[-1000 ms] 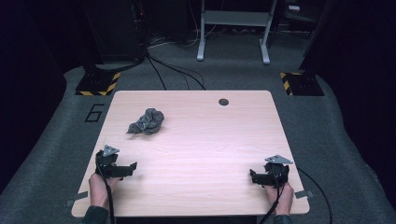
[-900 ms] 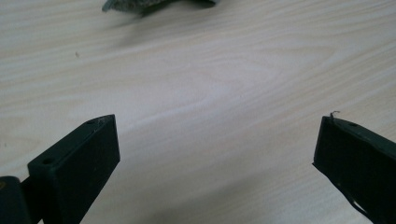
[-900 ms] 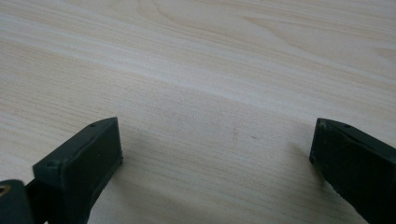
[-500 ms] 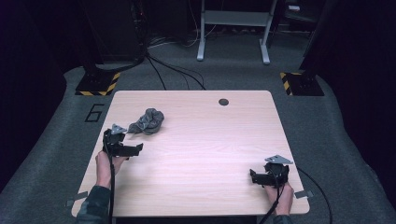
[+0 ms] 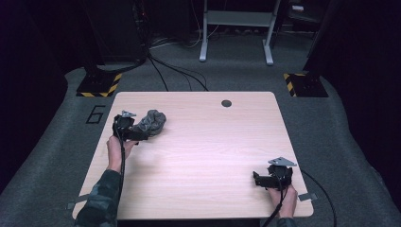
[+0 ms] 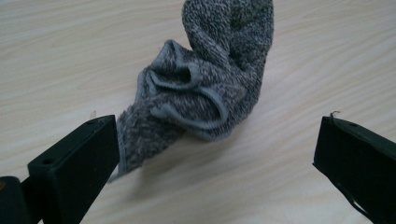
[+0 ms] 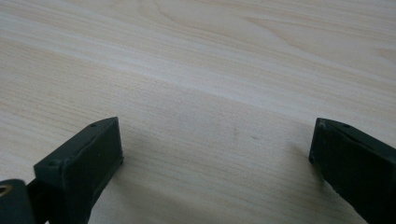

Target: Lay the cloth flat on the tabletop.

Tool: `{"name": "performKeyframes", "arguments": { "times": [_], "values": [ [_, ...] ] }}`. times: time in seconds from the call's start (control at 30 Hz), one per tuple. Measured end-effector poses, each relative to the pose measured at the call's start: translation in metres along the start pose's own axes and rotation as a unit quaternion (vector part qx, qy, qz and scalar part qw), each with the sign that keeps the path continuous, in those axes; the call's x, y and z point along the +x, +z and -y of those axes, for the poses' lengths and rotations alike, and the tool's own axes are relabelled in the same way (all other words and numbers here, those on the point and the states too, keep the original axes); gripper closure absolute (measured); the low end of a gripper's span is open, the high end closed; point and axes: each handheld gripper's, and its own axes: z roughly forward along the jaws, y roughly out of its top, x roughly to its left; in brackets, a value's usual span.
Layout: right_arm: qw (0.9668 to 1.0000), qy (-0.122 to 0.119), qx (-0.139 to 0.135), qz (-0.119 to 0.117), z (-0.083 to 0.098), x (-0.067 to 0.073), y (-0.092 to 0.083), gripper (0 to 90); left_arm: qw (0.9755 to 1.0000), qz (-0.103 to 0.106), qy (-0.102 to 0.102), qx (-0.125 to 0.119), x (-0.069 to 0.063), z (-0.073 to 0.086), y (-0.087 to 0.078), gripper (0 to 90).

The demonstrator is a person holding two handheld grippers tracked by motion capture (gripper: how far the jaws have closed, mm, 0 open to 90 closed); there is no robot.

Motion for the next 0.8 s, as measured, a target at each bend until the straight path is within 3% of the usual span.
{"name": "performKeyframes", "arguments": {
  "times": [0.03, 0.2, 0.37, 0.43, 0.6, 0.63, 0.67, 0.7, 0.8],
  "values": [
    [1.0000, 0.000, 0.000, 0.000, 0.000, 0.000, 0.000, 2.0, 0.9999, -0.014, 0.000, 0.003, 0.001, -0.006, 0.007, 0.0],
    [1.0000, 0.001, 0.000, 0.000, 0.000, 0.000, 0.000, 2.1, 0.9996, -0.024, -0.007, 0.016, 0.004, -0.015, 0.019, 0.0],
    [1.0000, 0.002, 0.001, -0.001, 0.000, 0.000, 0.000, 2.2, 0.9992, -0.021, -0.008, 0.034, 0.009, -0.020, 0.033, 0.6],
    [1.0000, 0.000, 0.000, -0.001, 0.000, 0.000, 0.000, 2.3, 0.9989, -0.023, -0.010, 0.040, 0.010, -0.019, 0.039, 10.9],
    [1.0000, 0.000, 0.000, -0.001, 0.000, 0.000, 0.000, 2.5, 0.9983, -0.022, -0.023, 0.049, 0.011, -0.014, 0.049, 16.9],
    [1.0000, 0.000, 0.000, -0.001, 0.000, 0.000, 0.000, 2.5, 0.9982, -0.018, -0.025, 0.051, 0.011, -0.013, 0.051, 25.8],
    [1.0000, 0.000, 0.000, -0.001, 0.000, 0.000, 0.000, 2.5, 0.9982, -0.017, -0.026, 0.052, 0.011, -0.013, 0.052, 25.8],
    [1.0000, 0.000, -0.001, -0.001, 0.000, 0.000, 0.000, 2.6, 0.9979, -0.019, -0.023, 0.058, 0.009, -0.011, 0.055, 35.4],
    [1.0000, 0.000, -0.004, -0.002, 0.000, 0.000, 0.000, 2.7, 0.9977, -0.023, -0.019, 0.061, 0.007, -0.009, 0.059, 50.6]
  ]
}}
